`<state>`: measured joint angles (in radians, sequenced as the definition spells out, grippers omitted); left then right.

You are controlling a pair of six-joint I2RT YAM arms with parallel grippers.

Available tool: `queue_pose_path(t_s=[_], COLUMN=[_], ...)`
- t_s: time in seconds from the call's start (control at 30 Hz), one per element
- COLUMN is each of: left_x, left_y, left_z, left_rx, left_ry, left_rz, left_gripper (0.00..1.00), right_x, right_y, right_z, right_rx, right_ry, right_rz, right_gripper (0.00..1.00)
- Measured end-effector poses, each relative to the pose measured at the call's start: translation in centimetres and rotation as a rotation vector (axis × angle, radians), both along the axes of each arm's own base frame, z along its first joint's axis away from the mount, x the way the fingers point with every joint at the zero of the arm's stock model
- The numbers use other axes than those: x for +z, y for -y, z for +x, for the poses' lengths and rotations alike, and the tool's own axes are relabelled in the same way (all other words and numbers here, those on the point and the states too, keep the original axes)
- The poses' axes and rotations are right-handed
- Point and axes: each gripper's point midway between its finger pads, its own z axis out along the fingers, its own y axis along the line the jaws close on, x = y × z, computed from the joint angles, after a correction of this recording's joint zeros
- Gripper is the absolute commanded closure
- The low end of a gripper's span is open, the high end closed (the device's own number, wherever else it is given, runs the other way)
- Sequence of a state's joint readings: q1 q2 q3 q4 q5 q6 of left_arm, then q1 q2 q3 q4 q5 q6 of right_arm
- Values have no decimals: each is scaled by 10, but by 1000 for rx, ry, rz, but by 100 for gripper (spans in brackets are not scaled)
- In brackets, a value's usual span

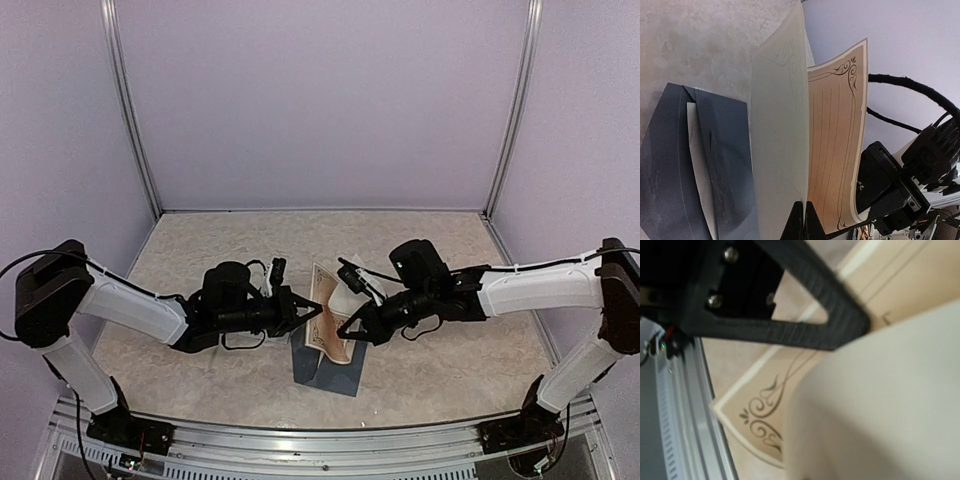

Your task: Place the letter into the envelope and seal it

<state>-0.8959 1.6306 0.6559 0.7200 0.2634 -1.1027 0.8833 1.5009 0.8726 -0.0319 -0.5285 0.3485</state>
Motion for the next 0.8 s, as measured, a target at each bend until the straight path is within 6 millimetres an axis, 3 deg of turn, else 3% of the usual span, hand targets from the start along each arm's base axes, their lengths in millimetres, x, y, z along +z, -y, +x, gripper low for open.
queue_pose_path(t_s=[0.2, 0.47, 0.57, 0.8], left_x=[-46, -73, -81, -84], left_y=[-2, -7, -8, -9], left_z=[-4, -7, -9, -9], left_rx=[-32, -58, -65, -73], left_ry=[-91, -148, -167, -174], left_rz=[90, 135, 150, 154], left_gripper=[100, 100, 93, 63], right_x=[-38, -62, -70, -79], right_y=[-10, -18, -20, -19], right_z=[-7, -15, -18, -21], right_rx=[17, 54, 66, 69], right_ry=[-83, -155, -173, -203], right_rz=[-36, -45, -52, -67], right_gripper=[100, 100, 100, 100])
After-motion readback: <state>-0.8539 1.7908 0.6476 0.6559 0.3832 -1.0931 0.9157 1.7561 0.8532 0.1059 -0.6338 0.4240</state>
